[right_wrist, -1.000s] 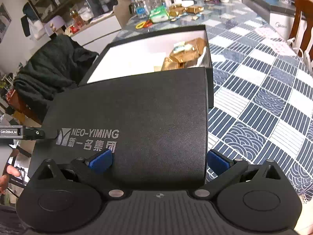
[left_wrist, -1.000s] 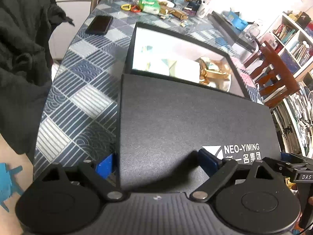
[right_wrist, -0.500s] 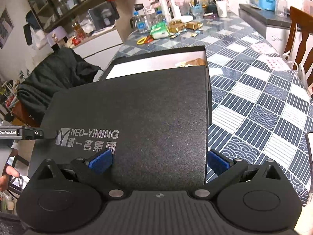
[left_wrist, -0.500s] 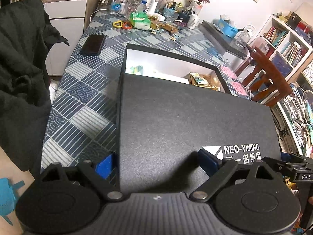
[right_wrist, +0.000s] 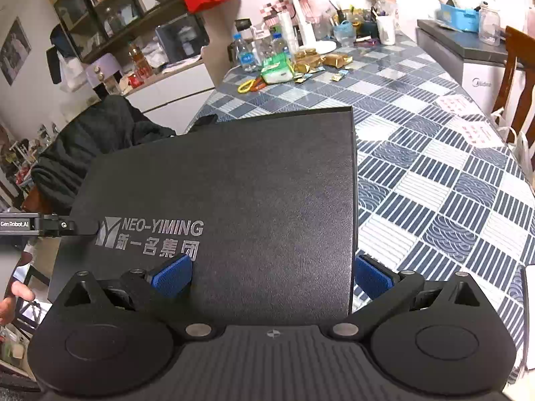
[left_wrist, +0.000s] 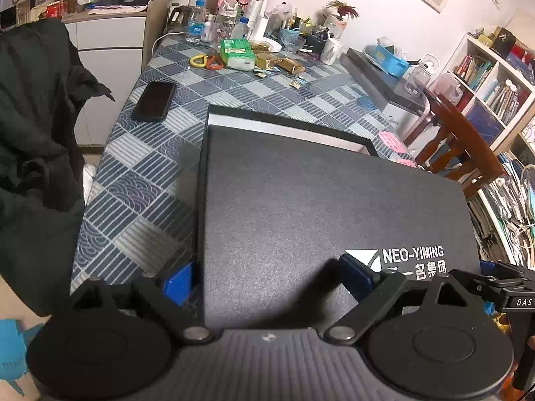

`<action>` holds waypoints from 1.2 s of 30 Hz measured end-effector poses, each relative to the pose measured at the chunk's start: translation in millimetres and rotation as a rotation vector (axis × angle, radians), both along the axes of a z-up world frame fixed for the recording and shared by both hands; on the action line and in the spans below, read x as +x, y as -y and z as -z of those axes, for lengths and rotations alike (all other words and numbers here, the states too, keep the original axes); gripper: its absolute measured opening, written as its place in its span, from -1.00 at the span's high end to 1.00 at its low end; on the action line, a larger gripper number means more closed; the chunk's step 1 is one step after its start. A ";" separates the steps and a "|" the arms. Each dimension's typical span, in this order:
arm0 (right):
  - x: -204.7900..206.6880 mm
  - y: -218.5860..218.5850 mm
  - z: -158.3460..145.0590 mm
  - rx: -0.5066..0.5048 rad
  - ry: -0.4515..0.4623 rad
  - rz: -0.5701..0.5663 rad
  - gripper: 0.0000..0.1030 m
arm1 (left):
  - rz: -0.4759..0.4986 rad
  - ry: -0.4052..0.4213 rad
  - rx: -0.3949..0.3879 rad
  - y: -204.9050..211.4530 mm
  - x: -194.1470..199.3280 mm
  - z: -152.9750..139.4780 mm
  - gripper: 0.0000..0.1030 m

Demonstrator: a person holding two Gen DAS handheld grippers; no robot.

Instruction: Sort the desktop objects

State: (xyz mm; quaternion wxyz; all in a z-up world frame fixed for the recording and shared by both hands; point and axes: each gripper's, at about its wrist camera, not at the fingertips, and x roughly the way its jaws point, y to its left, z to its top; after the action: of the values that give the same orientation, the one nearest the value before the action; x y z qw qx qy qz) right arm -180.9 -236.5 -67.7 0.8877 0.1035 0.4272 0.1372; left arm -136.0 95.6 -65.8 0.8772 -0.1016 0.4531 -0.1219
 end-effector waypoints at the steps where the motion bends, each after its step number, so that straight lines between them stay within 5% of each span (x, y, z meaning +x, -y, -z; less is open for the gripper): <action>1: 4.8 1.4 0.1 0.003 0.001 -0.002 -1.00 | -0.005 0.002 0.001 1.2 3.4 -0.8 -1.00; 21: 105.1 27.5 5.1 0.020 0.011 -0.098 -1.00 | -0.109 0.012 0.004 22.2 68.2 0.5 -1.00; 36: 157.1 11.1 -4.1 0.024 0.030 -0.022 -1.00 | -0.049 0.032 0.005 5.4 134.1 -12.0 -1.00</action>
State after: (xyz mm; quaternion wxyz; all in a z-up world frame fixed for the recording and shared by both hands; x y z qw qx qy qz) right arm -23.8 -247.7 -63.6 0.8911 0.1075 0.4132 0.1538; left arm -1.8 90.3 -53.7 0.8873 -0.1085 0.4368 -0.1006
